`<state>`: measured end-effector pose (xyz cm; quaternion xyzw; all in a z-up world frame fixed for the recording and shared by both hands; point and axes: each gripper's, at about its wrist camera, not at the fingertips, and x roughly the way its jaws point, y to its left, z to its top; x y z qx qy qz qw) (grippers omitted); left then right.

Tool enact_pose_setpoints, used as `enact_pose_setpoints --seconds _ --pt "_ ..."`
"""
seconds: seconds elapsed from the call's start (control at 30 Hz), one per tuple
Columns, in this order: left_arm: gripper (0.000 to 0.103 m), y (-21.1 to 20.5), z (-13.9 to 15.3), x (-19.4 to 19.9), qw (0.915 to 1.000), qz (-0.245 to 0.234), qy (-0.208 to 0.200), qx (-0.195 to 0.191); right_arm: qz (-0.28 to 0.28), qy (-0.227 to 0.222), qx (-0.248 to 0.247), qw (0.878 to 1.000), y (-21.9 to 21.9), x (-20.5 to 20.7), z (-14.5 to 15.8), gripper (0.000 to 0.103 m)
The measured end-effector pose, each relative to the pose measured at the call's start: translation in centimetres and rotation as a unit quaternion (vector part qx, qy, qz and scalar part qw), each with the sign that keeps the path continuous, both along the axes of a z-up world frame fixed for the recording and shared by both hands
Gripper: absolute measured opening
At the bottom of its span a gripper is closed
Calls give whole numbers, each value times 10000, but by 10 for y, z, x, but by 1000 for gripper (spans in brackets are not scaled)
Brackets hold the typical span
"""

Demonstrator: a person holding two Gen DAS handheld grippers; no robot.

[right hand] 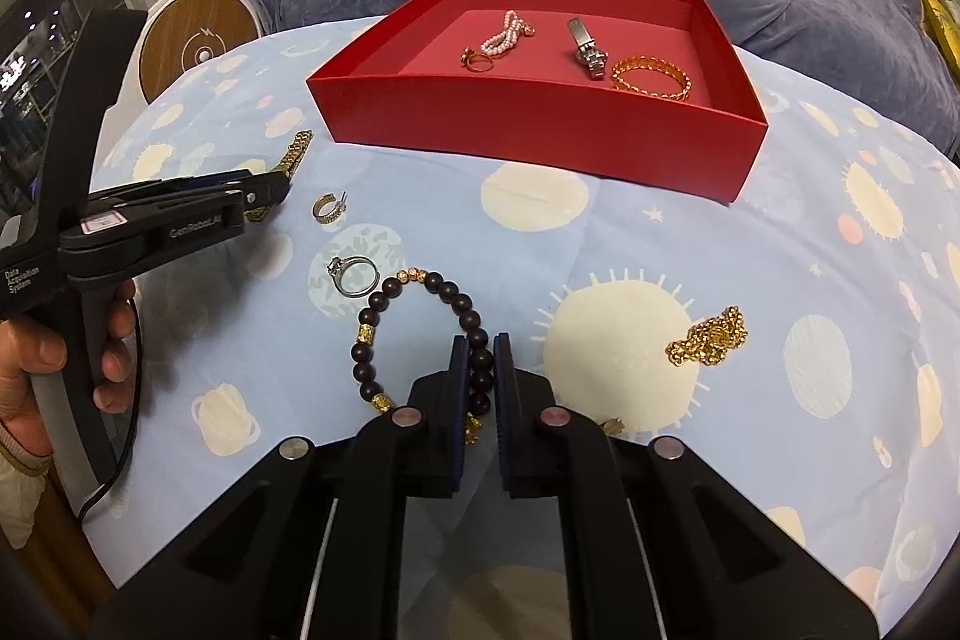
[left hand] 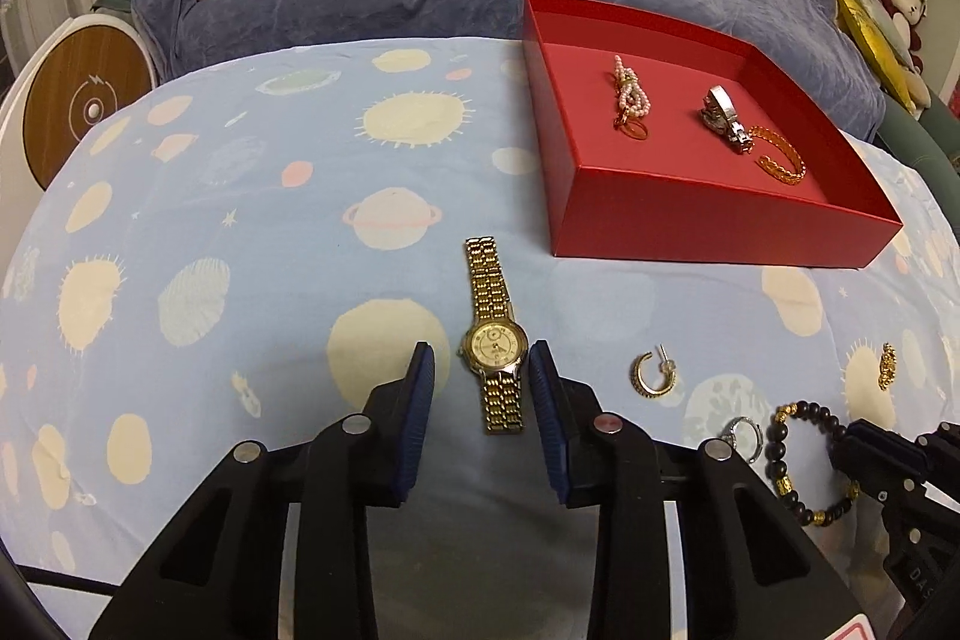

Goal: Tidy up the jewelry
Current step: 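Grasp the gold watch with the left tool while the right tool grasps the black beaded bracelet, then release the gold watch into the box with the left tool while the right tool releases the beaded bracelet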

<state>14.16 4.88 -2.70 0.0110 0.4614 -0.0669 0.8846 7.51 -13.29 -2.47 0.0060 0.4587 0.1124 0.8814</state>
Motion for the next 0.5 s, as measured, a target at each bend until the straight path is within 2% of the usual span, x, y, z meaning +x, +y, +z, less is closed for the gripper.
enact_pose_setpoints --seconds 0.1,0.2,0.33,0.43,0.47,0.5 --pt "32 -2 0 -1 10000 17 5 25 -10 20 14 10000 0 0 -1 7" --pt "42 -9 0 4 10000 -3 8 15 -7 31 22 10000 1 1 -1 7" --pt "42 -17 -2 10 9998 -29 -92 170 5 39 22 10000 2 2 -2 7" --pt "29 -22 -2 11 9995 -76 -168 274 18 34 24 10000 3 1 -2 7" --pt "22 -22 -2 11 9994 -95 -178 278 13 30 15 10000 3 1 -2 7" --pt "21 -22 -1 12 9994 -115 -175 264 14 27 16 10000 3 1 -2 7"
